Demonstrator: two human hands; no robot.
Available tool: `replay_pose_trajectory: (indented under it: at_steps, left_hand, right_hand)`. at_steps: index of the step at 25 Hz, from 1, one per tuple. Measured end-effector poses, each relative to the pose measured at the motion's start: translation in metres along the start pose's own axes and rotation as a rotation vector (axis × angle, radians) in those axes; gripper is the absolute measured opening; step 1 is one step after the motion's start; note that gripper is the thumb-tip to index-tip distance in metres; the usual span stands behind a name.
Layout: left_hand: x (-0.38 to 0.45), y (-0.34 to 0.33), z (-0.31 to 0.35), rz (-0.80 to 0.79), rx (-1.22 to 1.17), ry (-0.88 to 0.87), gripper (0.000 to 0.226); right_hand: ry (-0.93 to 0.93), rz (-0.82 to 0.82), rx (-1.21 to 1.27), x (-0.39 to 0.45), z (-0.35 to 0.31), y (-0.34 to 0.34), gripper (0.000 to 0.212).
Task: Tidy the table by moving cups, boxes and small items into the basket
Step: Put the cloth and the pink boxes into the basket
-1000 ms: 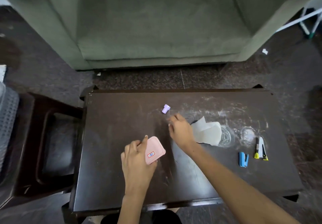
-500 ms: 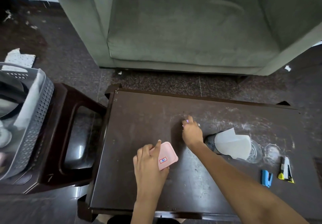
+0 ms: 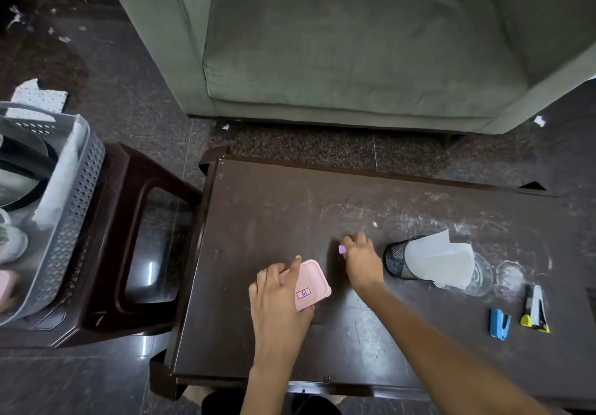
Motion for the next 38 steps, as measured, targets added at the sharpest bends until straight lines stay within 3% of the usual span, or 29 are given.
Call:
replay_pose_trajectory:
  at_steps: [5, 9, 16, 21, 26, 30, 38]
  left_hand:
    - [0.003, 0.004, -0.008, -0.049, -0.013, 0.006, 0.077]
    - [0.008, 0.033, -0.036, -0.042, -0.029, 0.029, 0.078]
    - [0.018, 0.119, -0.139, 0.052, -0.042, 0.056, 0.083]
    - [0.02, 0.195, -0.247, 0.08, -0.002, 0.061, 0.082]
    - [0.024, 0.249, -0.362, 0.103, 0.071, 0.113, 0.064]
    - [0.032, 0.261, -0.424, 0.069, 0.133, 0.11, 0.059]
    - [0.025, 0.253, -0.474, 0.102, 0.18, 0.107, 0.071]
  right_hand:
    - [-0.081, 0.077, 0.452, -0.042, -0.022, 0.003, 0.014]
    - [0.012, 0.147, 0.664, -0.071, -0.063, 0.03, 0.008]
    - [0.203, 0.211, 0.817, -0.106, -0.187, 0.068, 0.005]
    - [0.335, 0.141, 0.895, -0.138, -0.313, 0.062, 0.008]
    - [0.481, 0.117, 0.811, -0.154, -0.434, 0.029, 0.008]
    - [0.516, 0.232, 0.614, -0.154, -0.489, 0.002, 0.01]
    - [0.58, 0.314, 0.408, -0.142, -0.525, -0.048, 0.014]
Point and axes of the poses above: each hand's wrist, its own x-axis towards the middle knuckle, its own y-axis out of the back of the hand, z = x × y, the point moved 2 cm from there along x, towards the middle knuckle, and after that the axes turned 4 degrees about x, right-handed, at the moved point
